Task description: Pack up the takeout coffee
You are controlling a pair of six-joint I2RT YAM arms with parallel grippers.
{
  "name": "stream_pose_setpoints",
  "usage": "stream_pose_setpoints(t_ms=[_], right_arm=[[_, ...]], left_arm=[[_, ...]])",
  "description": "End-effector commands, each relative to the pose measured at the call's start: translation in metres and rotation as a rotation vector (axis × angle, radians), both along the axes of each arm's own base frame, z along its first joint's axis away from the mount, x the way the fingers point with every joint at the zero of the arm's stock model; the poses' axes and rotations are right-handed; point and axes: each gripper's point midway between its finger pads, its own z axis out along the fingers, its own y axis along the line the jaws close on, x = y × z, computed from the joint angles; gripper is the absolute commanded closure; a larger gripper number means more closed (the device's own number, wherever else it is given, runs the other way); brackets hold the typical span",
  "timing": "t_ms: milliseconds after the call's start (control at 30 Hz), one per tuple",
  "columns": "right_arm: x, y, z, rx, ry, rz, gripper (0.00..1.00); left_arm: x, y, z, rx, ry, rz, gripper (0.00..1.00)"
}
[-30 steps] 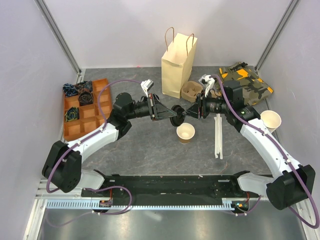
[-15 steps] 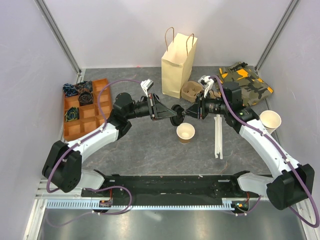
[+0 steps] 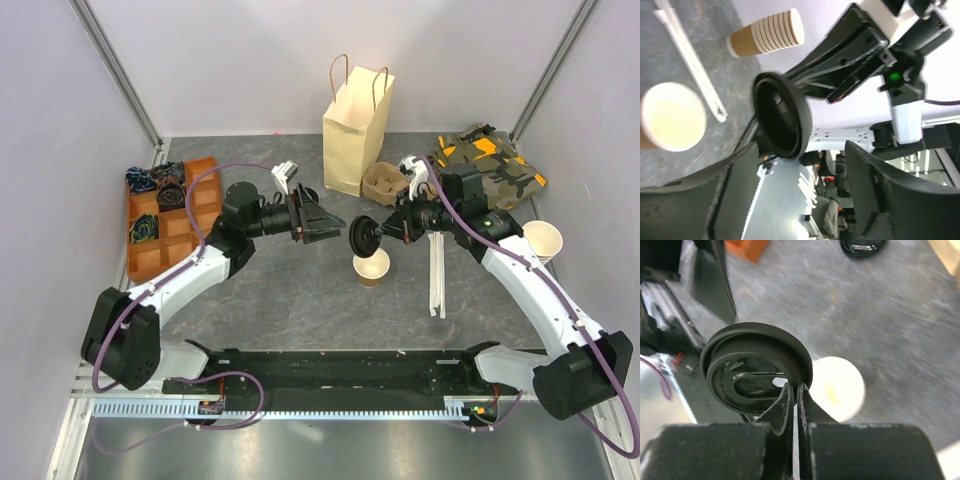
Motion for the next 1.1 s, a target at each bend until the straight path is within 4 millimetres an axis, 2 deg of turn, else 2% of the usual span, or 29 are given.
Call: stream_pose_setpoints(t_ms=[0, 33, 67, 100, 133, 167, 200, 233, 267, 300, 400, 467, 500, 667, 733, 800, 833, 933, 1067], right_arm=[[0.001, -0.024, 0.007, -0.186, -0.07, 0.004, 1.0], [-0.002, -0.032, -0.006, -0.244, -0.012, 0.002, 1.0], [0.001, -0.035, -0.004, -0.288, -0.034, 0.023, 1.0], [0.0, -0.038, -0.008, -0.326, -0.017, 0.04, 1.0], [-0.007, -0.045, -0.028, -0.4, 0.076, 0.068, 1.0], [-0.005, -0.045, -0.026, -0.433, 0.075, 0.087, 1.0], [-0.011, -0.049, -0.04, -0.5, 0.126, 0.14, 1.0], [-0.01, -0.052, -0.043, -0.55, 0.128, 0.15, 1.0], [-0.008, -0.051, -0.04, -0.571, 0.114, 0.158, 1.0], [-0.008, -0.052, -0.045, -0.613, 0.123, 0.181, 1.0], [-0.007, -0.045, -0.049, -0.719, 0.099, 0.232, 1.0], [-0.003, -0.038, -0.045, -0.774, 0.065, 0.249, 1.0], [-0.003, -0.037, -0.051, -0.801, 0.083, 0.265, 1.0], [0.004, -0.025, -0.049, -0.861, 0.072, 0.29, 1.0], [0.007, -0.023, -0.053, -0.894, 0.071, 0.292, 1.0], [0.012, -0.022, -0.057, -0.919, 0.058, 0.28, 1.0], [0.011, -0.02, -0.059, -0.923, 0.056, 0.278, 1.0], [0.014, -0.013, -0.063, -0.917, 0.053, 0.274, 1.0], [0.019, -0.006, -0.076, -0.92, 0.056, 0.27, 1.0]], left_arm=[[-0.005, 0.031, -0.004, 0.075, -0.067, 0.008, 0.18], [-0.004, 0.037, -0.007, 0.125, -0.148, 0.012, 0.13], [-0.004, 0.046, -0.025, 0.214, -0.105, 0.023, 0.13], [0.0, 0.05, -0.015, 0.27, -0.173, 0.03, 0.12], [0.006, 0.056, -0.021, 0.362, -0.321, 0.013, 0.09], [0.008, 0.069, -0.038, 0.485, -0.277, 0.035, 0.05], [0.02, 0.073, -0.02, 0.53, -0.348, 0.061, 0.01], [0.036, 0.084, -0.03, 0.637, -0.379, 0.106, 0.0], [0.035, 0.094, -0.037, 0.702, -0.335, 0.107, 0.0], [0.042, 0.098, -0.025, 0.717, -0.357, 0.129, 0.0], [0.048, 0.116, -0.03, 0.777, -0.312, 0.144, 0.0], [0.051, 0.127, -0.032, 0.783, -0.291, 0.165, 0.0], [0.051, 0.13, -0.037, 0.785, -0.272, 0.172, 0.0], [0.05, 0.136, -0.044, 0.741, -0.227, 0.176, 0.0], [0.058, 0.145, -0.044, 0.746, -0.217, 0.218, 0.0], [0.066, 0.156, -0.052, 0.742, -0.133, 0.266, 0.0], [0.07, 0.167, -0.049, 0.674, -0.084, 0.273, 0.0], [0.078, 0.181, -0.041, 0.473, 0.027, 0.267, 0.0], [0.079, 0.185, -0.048, 0.43, 0.075, 0.276, 0.0]])
